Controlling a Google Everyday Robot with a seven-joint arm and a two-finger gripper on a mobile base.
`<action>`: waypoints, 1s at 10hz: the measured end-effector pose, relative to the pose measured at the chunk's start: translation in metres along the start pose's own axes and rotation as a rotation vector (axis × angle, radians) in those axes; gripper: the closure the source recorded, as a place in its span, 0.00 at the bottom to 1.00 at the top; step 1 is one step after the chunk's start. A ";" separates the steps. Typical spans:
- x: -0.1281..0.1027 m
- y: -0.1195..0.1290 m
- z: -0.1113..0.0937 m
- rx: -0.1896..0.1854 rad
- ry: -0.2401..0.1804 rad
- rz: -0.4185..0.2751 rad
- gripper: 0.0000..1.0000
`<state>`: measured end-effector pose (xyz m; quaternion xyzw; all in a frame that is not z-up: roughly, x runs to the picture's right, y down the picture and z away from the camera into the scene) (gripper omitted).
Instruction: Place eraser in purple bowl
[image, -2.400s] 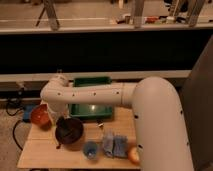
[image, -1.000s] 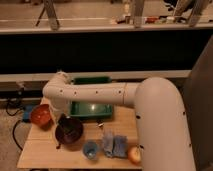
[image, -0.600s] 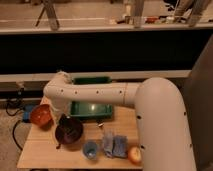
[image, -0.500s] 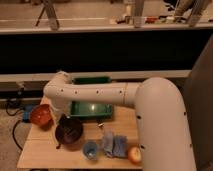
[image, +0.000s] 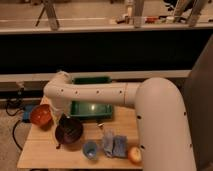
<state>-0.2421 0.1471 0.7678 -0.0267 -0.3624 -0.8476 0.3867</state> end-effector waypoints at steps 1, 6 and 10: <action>0.000 0.001 0.000 0.001 0.000 -0.002 0.62; 0.000 0.002 0.000 0.000 0.004 0.006 0.21; 0.000 0.002 0.000 -0.001 0.005 0.008 0.20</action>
